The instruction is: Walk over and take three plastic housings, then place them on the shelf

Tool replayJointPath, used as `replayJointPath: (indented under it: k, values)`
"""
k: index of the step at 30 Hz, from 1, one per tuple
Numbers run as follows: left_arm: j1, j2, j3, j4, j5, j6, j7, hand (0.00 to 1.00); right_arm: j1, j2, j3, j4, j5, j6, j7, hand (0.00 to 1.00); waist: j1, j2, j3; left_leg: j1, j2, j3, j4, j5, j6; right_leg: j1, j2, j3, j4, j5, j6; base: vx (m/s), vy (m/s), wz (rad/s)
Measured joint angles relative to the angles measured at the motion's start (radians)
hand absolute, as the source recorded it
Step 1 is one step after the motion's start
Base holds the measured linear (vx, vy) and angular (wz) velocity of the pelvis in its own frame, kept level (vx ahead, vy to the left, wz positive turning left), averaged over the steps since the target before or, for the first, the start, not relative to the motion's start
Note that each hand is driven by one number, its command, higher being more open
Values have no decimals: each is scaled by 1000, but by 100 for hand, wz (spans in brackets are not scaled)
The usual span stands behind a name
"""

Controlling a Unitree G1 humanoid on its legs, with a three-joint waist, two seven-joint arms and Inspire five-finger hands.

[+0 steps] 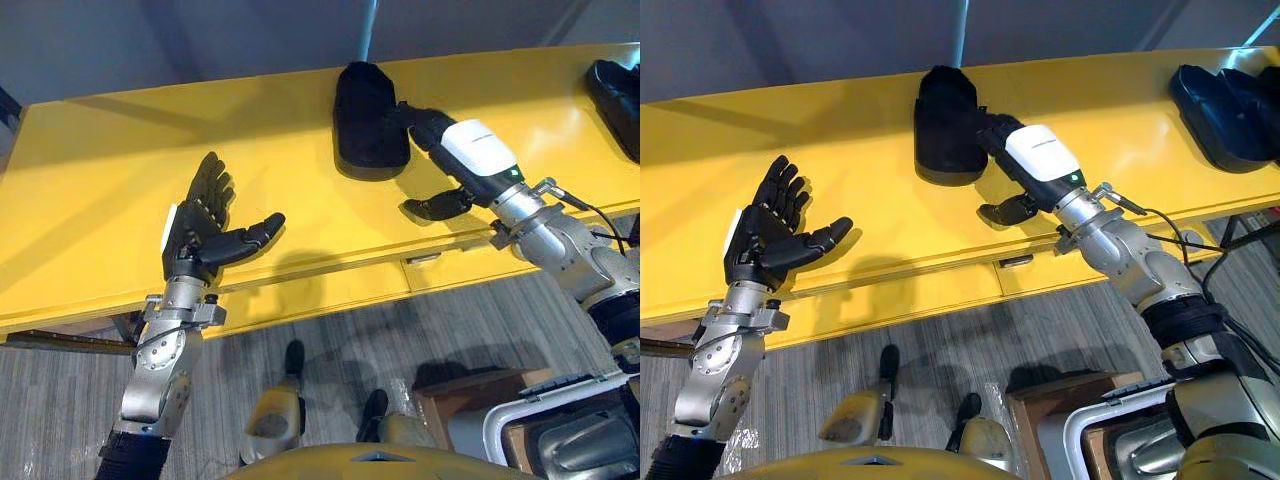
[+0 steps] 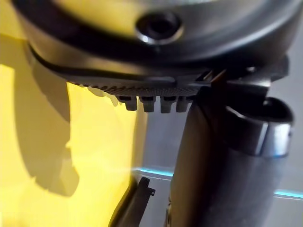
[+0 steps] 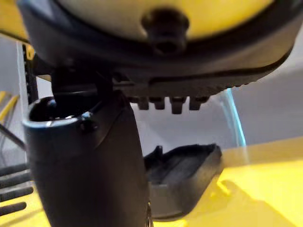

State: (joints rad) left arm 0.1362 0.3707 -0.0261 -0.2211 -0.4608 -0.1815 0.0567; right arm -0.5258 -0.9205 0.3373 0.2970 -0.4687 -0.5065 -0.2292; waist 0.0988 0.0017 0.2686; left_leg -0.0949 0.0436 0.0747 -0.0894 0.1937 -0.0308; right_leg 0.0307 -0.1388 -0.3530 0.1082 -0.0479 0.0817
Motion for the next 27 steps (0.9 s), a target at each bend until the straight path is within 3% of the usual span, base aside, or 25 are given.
replayJointPath:
  k: [3,6,9,11,13,18,24,27]
  values:
    - [21,-2,0,-31,0,0,-5,100,18,18,-55,-52,0,-1,-39,100,-17,3,-2,1,0,2,0,0,0,4,1,1,-8,3,3,5,-5,-2]
    - [23,-20,-5,-40,1,0,-11,100,52,103,-163,-126,21,-2,-79,100,-23,6,-7,2,1,6,0,0,1,4,2,4,-12,5,5,13,-10,-3]
    - [27,-54,-20,-40,3,0,-10,100,116,226,-248,-244,165,3,-30,100,-24,12,-29,5,0,11,1,5,7,9,2,9,-24,9,6,26,-15,-4]
    - [29,-71,-21,-41,3,0,2,100,141,313,-252,-325,309,50,58,100,-29,17,-40,11,0,13,2,5,7,13,2,12,-24,9,6,37,-24,-4]
    - [29,-106,-32,-62,4,0,26,100,177,439,-241,-386,488,148,176,100,-35,23,-44,26,1,15,0,-1,0,28,3,16,-25,8,5,-11,-18,-4]
    - [27,-167,-60,-107,38,-16,110,100,207,571,-110,-369,574,287,250,100,-47,33,-50,28,3,20,0,-8,-3,27,4,24,-27,6,3,-37,8,-4]
    - [22,-211,-75,-133,84,-33,245,100,178,694,-1,-312,574,305,253,100,-19,36,-52,27,-1,6,1,-5,-1,34,3,10,-27,10,8,7,-7,6]
    - [23,-217,-60,-133,84,-36,262,100,131,722,12,-286,574,308,234,100,-16,36,-52,27,-4,-20,1,-2,-2,46,3,-10,-25,7,5,18,-21,24]
